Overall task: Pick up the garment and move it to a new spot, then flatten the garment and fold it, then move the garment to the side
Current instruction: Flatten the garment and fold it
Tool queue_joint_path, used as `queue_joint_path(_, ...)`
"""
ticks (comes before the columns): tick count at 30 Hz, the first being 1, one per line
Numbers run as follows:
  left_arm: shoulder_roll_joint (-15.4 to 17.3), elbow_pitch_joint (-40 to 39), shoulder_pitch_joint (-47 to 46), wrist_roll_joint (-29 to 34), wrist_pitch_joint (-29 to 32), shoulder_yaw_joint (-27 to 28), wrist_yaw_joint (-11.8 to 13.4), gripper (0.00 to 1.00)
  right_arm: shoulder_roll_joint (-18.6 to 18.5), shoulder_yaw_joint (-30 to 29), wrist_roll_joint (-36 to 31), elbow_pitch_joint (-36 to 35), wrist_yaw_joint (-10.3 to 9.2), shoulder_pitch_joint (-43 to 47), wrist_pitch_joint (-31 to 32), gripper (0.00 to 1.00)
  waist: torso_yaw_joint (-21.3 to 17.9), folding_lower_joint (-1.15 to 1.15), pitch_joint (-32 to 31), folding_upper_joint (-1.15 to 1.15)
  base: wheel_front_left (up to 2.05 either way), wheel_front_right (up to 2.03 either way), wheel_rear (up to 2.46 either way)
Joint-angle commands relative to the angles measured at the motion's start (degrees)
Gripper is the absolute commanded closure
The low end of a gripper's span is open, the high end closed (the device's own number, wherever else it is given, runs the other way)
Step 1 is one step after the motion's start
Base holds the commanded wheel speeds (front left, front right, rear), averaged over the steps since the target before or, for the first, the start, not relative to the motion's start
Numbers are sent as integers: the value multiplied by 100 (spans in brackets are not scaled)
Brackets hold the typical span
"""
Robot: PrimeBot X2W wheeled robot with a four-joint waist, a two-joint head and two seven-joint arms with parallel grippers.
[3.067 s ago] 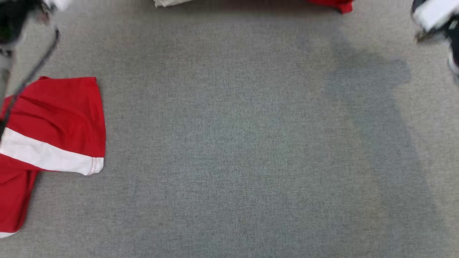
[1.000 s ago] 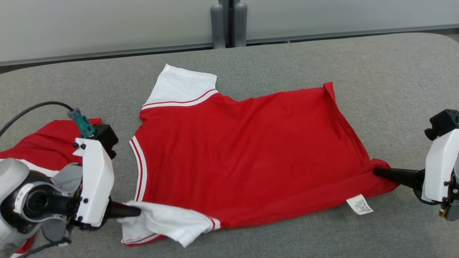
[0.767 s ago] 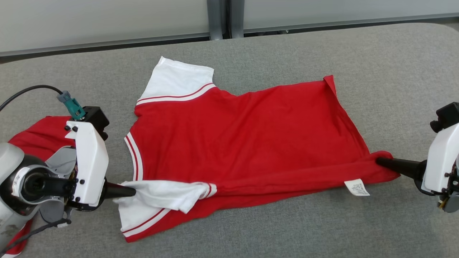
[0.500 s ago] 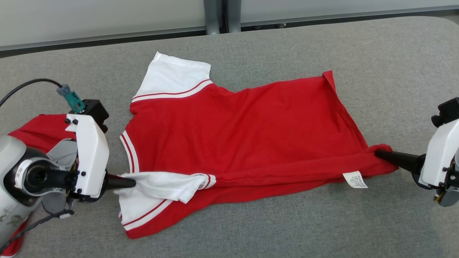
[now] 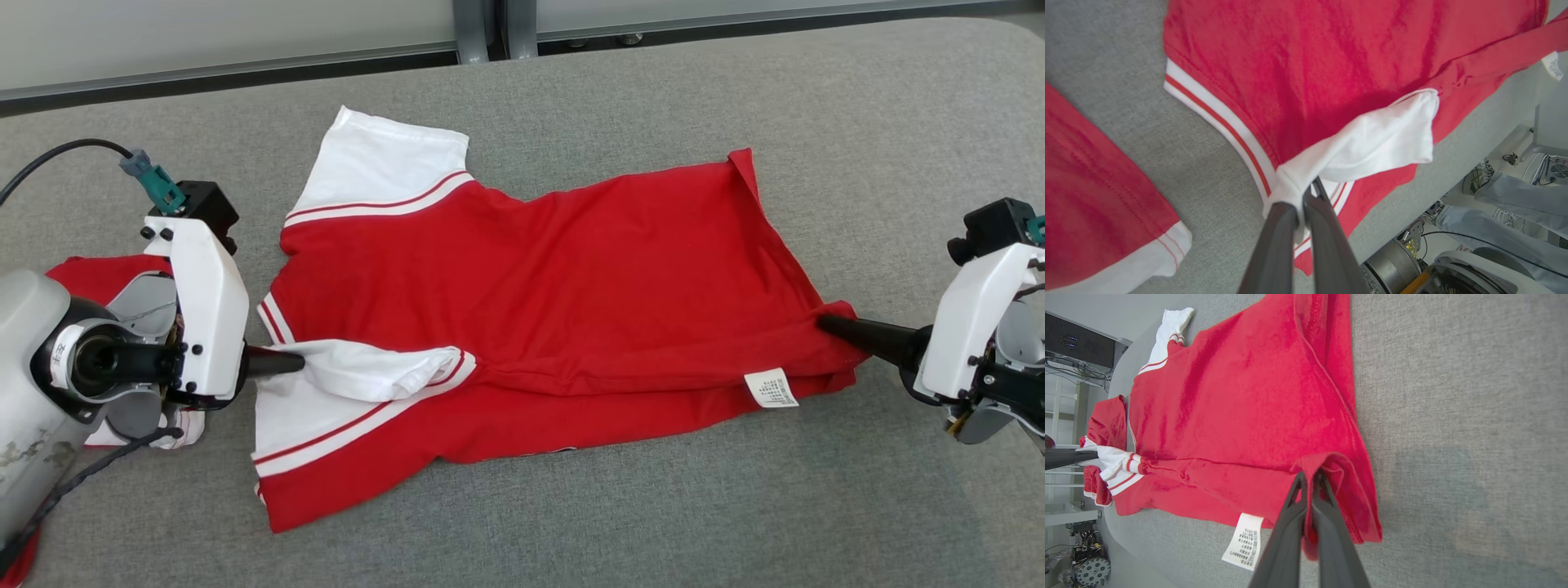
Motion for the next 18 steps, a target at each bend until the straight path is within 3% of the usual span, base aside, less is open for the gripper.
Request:
queue_joint_path(1,-17,29,-88,16,-41,18,-38,60,10,-24,-8,17,3,-46,6,67,-2,0,2,0,0,0,0)
queue_joint_path(2,-62,97,-117,45,-96,34,-53,0,42,-39,-22,15,3,-56,-6,46,-6,0,5,0,0,0,0)
queue_joint_path(3,-98,180,-130,80,-128,26,-99,0,66,-45,-38,25,3,-55,-16,8,-8,0,1,0,0,0,0)
queue_joint_path(4,-126,244,-135,117,-164,8,-122,0,80,-50,-48,39,3,-51,-17,0,-8,0,-6,0,0,0,0)
queue_joint_path(13,-235,601,41,319,-692,22,-442,0,91,-254,-70,28,3,208,-356,0,78,0,-428,0,0,0,0)
queue_joint_path(18,-153,348,228,665,-1667,192,-588,0,23,-476,-291,-167,3,506,-1054,0,158,0,-787,0,0,0,0)
